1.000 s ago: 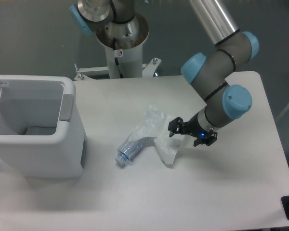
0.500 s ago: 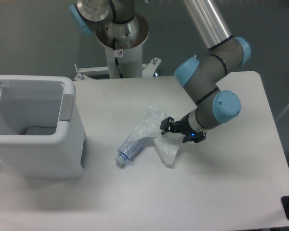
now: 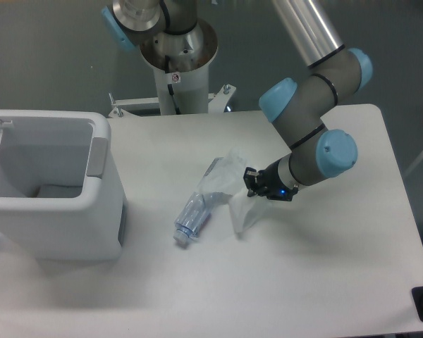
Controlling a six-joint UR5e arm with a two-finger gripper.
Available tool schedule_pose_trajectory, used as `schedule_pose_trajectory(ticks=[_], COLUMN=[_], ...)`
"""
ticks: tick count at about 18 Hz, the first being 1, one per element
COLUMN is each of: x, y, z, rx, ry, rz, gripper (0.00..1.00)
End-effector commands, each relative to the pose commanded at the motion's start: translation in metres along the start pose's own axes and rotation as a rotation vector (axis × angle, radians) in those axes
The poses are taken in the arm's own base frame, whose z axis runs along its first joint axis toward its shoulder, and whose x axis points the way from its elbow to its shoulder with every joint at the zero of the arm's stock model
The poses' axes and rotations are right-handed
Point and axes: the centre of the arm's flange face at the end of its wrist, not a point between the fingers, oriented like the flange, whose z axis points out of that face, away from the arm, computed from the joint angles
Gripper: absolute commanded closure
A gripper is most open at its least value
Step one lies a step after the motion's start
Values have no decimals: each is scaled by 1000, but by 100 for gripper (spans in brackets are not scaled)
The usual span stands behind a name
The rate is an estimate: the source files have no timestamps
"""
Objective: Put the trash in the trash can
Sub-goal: 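Close the gripper on the edge of the plastic bag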
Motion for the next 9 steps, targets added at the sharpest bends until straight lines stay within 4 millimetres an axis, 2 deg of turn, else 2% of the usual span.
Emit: schedule_pose_trajectory(ticks=[4,9], x=[4,42], y=[-6,-11], z=[-40,-110], rx=[59,210], ry=[0,-67], rz=[13,39], gripper=[100,100])
